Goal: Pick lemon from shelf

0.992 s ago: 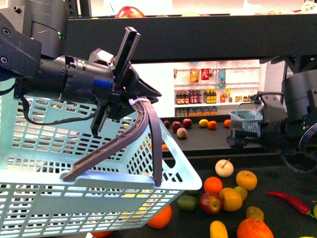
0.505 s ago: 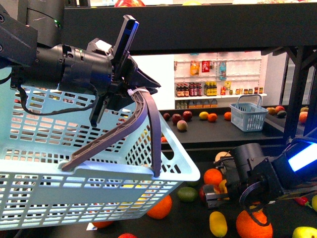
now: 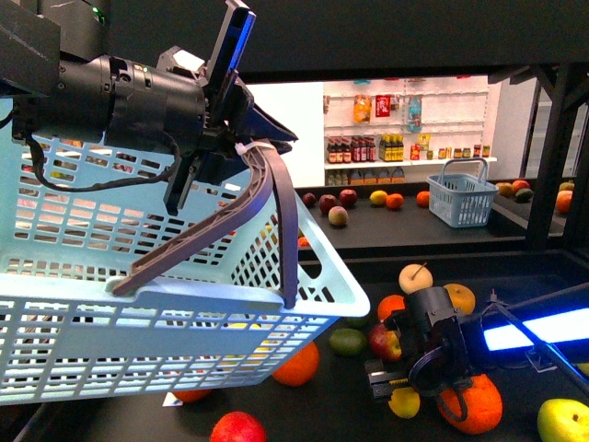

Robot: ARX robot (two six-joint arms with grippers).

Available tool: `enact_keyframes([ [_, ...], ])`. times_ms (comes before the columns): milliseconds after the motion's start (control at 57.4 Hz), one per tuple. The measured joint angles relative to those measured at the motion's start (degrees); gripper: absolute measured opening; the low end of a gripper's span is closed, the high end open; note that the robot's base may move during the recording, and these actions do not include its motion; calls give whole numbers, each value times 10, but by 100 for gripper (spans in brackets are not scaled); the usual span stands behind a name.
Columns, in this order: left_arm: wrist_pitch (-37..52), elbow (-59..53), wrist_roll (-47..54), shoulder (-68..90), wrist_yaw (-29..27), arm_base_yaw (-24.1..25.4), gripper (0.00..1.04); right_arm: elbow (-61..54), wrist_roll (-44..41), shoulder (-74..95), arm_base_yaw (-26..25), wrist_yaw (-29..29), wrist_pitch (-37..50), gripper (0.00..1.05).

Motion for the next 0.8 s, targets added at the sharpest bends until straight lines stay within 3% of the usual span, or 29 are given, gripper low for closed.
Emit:
enact_keyframes([
  [279,0,0,0,0,0,0,8,176,0,99,7,9,-96,97],
  [609,0,0,0,0,0,0,8,274,-2,160,9,23,-141,97],
  [696,0,0,0,0,0,0,8,282,-2,162,9,28,-141,90],
  [731,0,0,0,0,0,0,8,287,-3,162,8,28,-141,78],
  [801,0,0,0,0,0,0,8,289,-4,162,7,30,-141,72],
])
